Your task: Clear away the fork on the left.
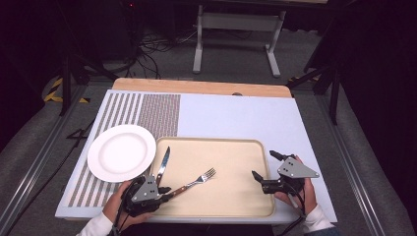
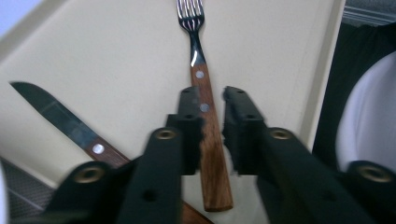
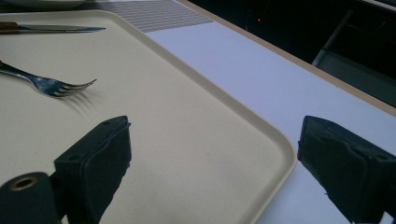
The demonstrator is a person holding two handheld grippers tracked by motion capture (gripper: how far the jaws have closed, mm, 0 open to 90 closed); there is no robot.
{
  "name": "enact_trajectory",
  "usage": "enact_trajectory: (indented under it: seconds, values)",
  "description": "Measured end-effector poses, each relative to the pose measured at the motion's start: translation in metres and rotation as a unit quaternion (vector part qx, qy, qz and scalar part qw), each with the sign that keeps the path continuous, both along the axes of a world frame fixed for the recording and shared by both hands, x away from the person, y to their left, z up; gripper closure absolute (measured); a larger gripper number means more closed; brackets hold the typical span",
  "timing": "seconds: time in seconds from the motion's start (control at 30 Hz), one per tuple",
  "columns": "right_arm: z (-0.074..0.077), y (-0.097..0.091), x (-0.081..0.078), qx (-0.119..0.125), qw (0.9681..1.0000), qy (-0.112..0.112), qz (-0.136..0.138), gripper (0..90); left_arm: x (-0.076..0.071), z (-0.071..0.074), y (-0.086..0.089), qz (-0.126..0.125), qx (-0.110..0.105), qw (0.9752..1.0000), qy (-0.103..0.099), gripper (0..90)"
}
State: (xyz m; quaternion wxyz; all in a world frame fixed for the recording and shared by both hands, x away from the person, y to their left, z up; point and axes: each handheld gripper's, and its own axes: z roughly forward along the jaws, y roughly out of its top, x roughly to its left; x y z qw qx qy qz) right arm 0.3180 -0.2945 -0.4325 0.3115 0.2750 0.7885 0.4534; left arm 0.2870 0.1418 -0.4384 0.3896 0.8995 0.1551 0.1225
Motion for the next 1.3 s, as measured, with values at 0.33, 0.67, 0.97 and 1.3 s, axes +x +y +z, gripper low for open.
enact_trajectory:
  seconds: [0.33, 0.67, 0.97, 1.3]
  values:
    - [-0.001, 0.001, 0.001, -0.003, 1.0000, -0.001, -0.005, 10.6, 0.027, 0.011, -0.029, -0.074, 0.027, 0.9963, -0.034, 89.8]
    - [-0.003, -0.001, 0.000, -0.001, 1.0000, 0.003, -0.009, 10.7, 0.046, 0.008, -0.081, -0.150, 0.081, 0.9849, -0.029, 89.8]
    - [-0.006, -0.001, 0.001, -0.004, 0.9999, 0.008, -0.008, 10.7, 0.058, -0.003, -0.101, -0.162, 0.109, 0.9806, -0.016, 89.8]
    - [-0.006, -0.001, 0.001, -0.004, 0.9999, 0.010, -0.007, 10.7, 0.065, -0.009, -0.101, -0.159, 0.118, 0.9803, -0.007, 89.7]
